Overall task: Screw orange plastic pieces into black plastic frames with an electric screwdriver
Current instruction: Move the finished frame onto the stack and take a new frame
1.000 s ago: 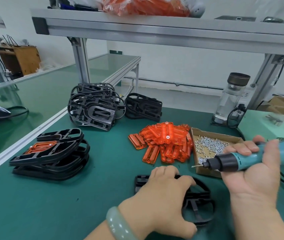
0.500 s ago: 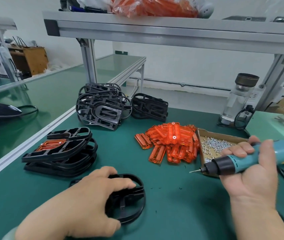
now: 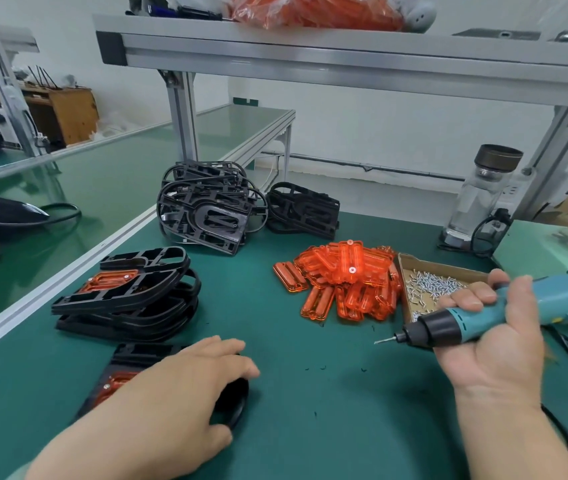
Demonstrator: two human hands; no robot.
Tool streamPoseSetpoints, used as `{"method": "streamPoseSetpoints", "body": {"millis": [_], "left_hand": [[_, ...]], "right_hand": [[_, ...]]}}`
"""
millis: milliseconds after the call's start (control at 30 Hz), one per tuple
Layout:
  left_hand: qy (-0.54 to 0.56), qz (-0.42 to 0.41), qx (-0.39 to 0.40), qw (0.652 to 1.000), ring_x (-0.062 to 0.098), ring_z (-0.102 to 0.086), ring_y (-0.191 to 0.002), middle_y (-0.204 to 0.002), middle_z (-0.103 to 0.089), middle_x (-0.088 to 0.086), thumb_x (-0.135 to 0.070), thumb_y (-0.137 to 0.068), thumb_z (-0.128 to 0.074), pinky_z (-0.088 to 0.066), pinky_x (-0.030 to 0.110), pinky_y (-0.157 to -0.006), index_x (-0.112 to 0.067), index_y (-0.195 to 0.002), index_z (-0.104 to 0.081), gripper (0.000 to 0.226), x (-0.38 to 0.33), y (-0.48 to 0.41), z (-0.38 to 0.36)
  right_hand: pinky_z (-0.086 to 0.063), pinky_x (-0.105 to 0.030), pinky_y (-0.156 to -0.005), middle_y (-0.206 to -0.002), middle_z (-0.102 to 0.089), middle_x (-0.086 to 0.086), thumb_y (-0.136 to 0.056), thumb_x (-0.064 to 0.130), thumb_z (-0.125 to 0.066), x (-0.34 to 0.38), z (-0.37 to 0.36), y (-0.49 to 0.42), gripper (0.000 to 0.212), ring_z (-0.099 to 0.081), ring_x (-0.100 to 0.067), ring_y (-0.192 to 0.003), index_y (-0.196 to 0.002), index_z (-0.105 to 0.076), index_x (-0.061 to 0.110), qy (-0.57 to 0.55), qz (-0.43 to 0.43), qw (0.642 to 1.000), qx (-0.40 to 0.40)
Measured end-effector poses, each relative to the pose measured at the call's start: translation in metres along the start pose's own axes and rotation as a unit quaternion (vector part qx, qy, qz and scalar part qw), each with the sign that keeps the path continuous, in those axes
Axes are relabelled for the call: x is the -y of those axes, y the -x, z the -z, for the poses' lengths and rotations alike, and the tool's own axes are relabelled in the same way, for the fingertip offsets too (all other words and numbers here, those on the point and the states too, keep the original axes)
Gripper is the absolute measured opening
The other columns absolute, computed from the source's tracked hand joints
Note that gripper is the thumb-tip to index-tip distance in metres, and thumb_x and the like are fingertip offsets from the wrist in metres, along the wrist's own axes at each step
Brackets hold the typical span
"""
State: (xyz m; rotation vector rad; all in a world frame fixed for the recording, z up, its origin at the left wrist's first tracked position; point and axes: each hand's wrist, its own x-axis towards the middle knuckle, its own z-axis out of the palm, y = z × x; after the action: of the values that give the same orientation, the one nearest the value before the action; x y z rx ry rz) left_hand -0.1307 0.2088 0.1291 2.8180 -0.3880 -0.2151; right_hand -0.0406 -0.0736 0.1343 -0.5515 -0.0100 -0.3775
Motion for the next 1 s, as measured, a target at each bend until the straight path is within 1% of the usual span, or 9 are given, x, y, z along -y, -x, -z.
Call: {"method": "streamPoseSetpoints", "body": {"millis": [200, 333, 500, 600, 700, 733, 800, 933, 1000], "left_hand": [[-0.012, 0.049, 0.010, 0.999, -0.010, -0.007, -0.139, -0.152, -0.004, -0.030, -0.029, -0.079, -0.058, -0.010, 0.012, -0.109, -0.054, -0.126, -0.031, 0.060, 0.021, 0.012, 0.009], [-0.012, 0.055, 0.021, 0.998, -0.016, 0.001, -0.132, -0.151, -0.001, -0.031, -0.049, -0.073, -0.062, -0.009, 0.014, -0.111, -0.052, -0.134, -0.028, 0.071, 0.018, 0.008, 0.019], [-0.035, 0.039, -0.089, 0.995, -0.001, -0.029, -0.136, -0.149, -0.029, -0.022, -0.052, -0.083, -0.056, -0.018, 0.016, -0.111, -0.042, -0.136, -0.038, 0.056, 0.000, -0.028, 0.039], [0.046, 0.056, -0.138, 0.988, 0.008, -0.041, -0.131, -0.142, -0.046, -0.012, -0.041, -0.088, -0.056, -0.026, 0.022, -0.107, -0.031, -0.136, -0.046, 0.049, -0.011, -0.076, 0.048], [0.248, 0.143, -0.186, 0.940, 0.017, -0.051, -0.120, -0.144, -0.045, 0.002, -0.032, -0.092, -0.054, -0.040, 0.027, -0.097, -0.021, -0.143, -0.039, 0.054, -0.019, -0.132, 0.042], [0.314, 0.180, -0.198, 0.911, 0.019, -0.056, -0.105, -0.145, -0.043, 0.007, -0.029, -0.093, -0.052, -0.046, 0.025, -0.082, -0.017, -0.144, -0.036, 0.055, -0.020, -0.146, 0.041], [0.385, 0.270, -0.209, 0.857, 0.023, -0.052, -0.074, -0.141, -0.044, 0.020, -0.021, -0.092, -0.048, -0.039, 0.022, -0.053, -0.007, -0.140, -0.036, 0.052, -0.013, -0.169, 0.040], [0.120, 0.337, -0.157, 0.921, 0.024, -0.061, -0.103, -0.096, -0.057, 0.003, -0.016, -0.087, -0.054, -0.041, 0.024, -0.074, -0.012, -0.101, -0.056, 0.014, 0.006, -0.188, 0.041], [0.046, 0.336, -0.145, 0.930, 0.022, -0.062, -0.104, -0.098, -0.060, 0.000, -0.019, -0.088, -0.053, -0.036, 0.024, -0.072, -0.016, -0.093, -0.057, 0.007, 0.022, -0.196, 0.038]], "right_hand": [[-0.044, -0.015, -0.056, -0.061, -0.043, 0.013, -0.082, 0.042, -0.059, 0.001, -0.001, 0.000, 0.019, -0.042, -0.001, -0.050, -0.086, -0.050, 0.025, -0.005, -0.006, 1.000, 0.000], [-0.045, -0.015, -0.055, -0.060, -0.044, 0.013, -0.082, 0.041, -0.059, 0.001, -0.002, 0.000, 0.018, -0.043, -0.001, -0.049, -0.086, -0.051, 0.025, -0.014, -0.014, 1.000, -0.002], [-0.044, -0.016, -0.055, -0.061, -0.044, 0.013, -0.082, 0.041, -0.059, -0.001, -0.002, -0.001, 0.018, -0.043, -0.001, -0.049, -0.087, -0.051, 0.025, -0.015, -0.020, 1.000, -0.007], [-0.044, -0.015, -0.055, -0.060, -0.043, 0.013, -0.082, 0.041, -0.058, -0.002, -0.003, -0.001, 0.018, -0.042, -0.001, -0.048, -0.086, -0.051, 0.025, -0.010, -0.020, 1.000, -0.010], [-0.044, -0.014, -0.055, -0.060, -0.042, 0.013, -0.083, 0.041, -0.057, -0.003, -0.003, -0.001, 0.017, -0.042, -0.001, -0.048, -0.086, -0.051, 0.025, -0.003, -0.021, 1.000, -0.009], [-0.044, -0.014, -0.055, -0.060, -0.042, 0.013, -0.083, 0.041, -0.057, -0.004, -0.003, -0.001, 0.017, -0.042, -0.001, -0.048, -0.086, -0.052, 0.025, -0.003, -0.021, 1.000, -0.008], [-0.044, -0.013, -0.055, -0.060, -0.043, 0.013, -0.084, 0.040, -0.056, -0.005, -0.003, 0.000, 0.016, -0.042, -0.001, -0.047, -0.086, -0.052, 0.025, 0.001, -0.022, 1.000, -0.009], [-0.044, -0.014, -0.053, -0.060, -0.043, 0.012, -0.084, 0.040, -0.057, -0.005, -0.002, -0.002, 0.016, -0.042, -0.002, -0.047, -0.086, -0.054, 0.025, 0.009, -0.023, 1.000, -0.014], [-0.044, -0.014, -0.053, -0.060, -0.043, 0.012, -0.084, 0.040, -0.057, -0.005, -0.002, -0.003, 0.016, -0.042, -0.002, -0.047, -0.086, -0.055, 0.024, 0.009, -0.022, 1.000, -0.016]]}}
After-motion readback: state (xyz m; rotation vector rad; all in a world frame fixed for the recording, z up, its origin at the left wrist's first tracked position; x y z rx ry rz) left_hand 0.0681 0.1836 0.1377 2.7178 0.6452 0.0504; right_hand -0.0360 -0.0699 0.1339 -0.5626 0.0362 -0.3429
